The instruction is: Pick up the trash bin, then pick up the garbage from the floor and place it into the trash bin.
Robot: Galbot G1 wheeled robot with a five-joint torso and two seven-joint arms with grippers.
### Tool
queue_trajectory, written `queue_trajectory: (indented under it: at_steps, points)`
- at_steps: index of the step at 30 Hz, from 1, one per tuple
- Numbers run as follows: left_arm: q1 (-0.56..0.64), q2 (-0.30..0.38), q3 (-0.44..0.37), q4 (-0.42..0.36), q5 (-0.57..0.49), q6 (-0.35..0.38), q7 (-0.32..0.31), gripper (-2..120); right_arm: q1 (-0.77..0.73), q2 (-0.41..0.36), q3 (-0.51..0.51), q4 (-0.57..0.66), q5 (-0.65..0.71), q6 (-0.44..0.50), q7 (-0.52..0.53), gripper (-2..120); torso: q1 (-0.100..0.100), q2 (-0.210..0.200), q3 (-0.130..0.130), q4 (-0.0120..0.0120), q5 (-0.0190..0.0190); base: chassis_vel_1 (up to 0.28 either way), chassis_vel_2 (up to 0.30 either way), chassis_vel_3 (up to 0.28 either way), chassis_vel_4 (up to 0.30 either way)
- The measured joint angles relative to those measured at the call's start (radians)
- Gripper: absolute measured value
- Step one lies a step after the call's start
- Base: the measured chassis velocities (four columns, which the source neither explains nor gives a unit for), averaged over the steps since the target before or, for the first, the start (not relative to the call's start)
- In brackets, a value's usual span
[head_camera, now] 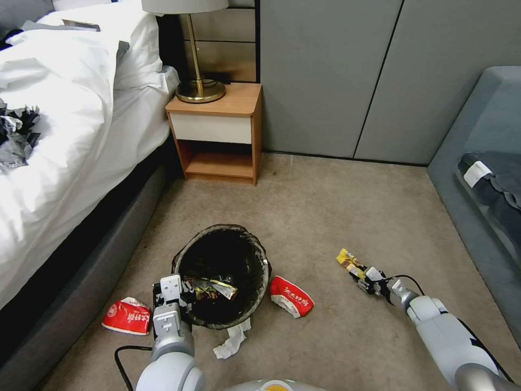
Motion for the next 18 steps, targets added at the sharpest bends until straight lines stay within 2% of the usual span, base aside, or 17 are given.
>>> queue_trajectory:
  at_steps: [5, 6, 10, 13, 15, 17, 18]
  points:
    - [-0.002, 0.0, 0.0, 0.001, -0.001, 0.0, 0.0, 0, -0.021, 0.001, -0.014, 0.029, 0.055, -0.002, 0.034, 3, 0.0, 0.0, 0.0, 0.0005, 0.0006, 0.0, 0.0, 0.0, 0.0]
    - [-0.002, 0.0, 0.0, 0.002, -0.001, 0.0, 0.0, 0, -0.031, 0.002, -0.018, 0.043, 0.078, -0.003, 0.038, 0, 0.0, 0.0, 0.0, -0.0005, 0.0003, 0.0, 0.0, 0.0, 0.0]
    - [-0.004, 0.001, 0.001, 0.004, -0.001, 0.0, 0.0, 0, -0.069, 0.004, -0.032, 0.114, 0.155, -0.004, 0.054, 0, 0.0, 0.0, 0.0, -0.001, -0.0013, 0.0, 0.0, 0.0, 0.0]
    - [-0.005, 0.001, 0.002, 0.005, -0.001, 0.0, 0.0, 0, -0.087, 0.006, -0.039, 0.147, 0.185, -0.004, 0.066, 0, 0.0, 0.0, 0.0, -0.001, -0.001, 0.0, 0.0, 0.0, 0.0]
    - [-0.004, 0.001, 0.002, 0.005, -0.001, 0.0, 0.0, 0, -0.109, 0.011, -0.041, 0.195, 0.215, 0.002, 0.085, 0, 0.0, 0.0, 0.0, -0.0009, -0.0011, 0.0, 0.0, 0.0, 0.0]
    - [-0.002, 0.001, 0.003, 0.004, -0.001, 0.0, 0.0, 0, -0.146, 0.013, -0.042, 0.294, 0.264, 0.01, 0.111, 0, 0.0, 0.0, 0.0, -0.0007, -0.001, 0.0, 0.0, 0.0, 0.0]
    - [-0.002, 0.001, 0.003, 0.004, -0.001, 0.0, 0.0, 0, -0.146, 0.013, -0.042, 0.294, 0.264, 0.01, 0.111, 0, 0.0, 0.0, 0.0, -0.0007, -0.001, 0.0, 0.0, 0.0, 0.0]
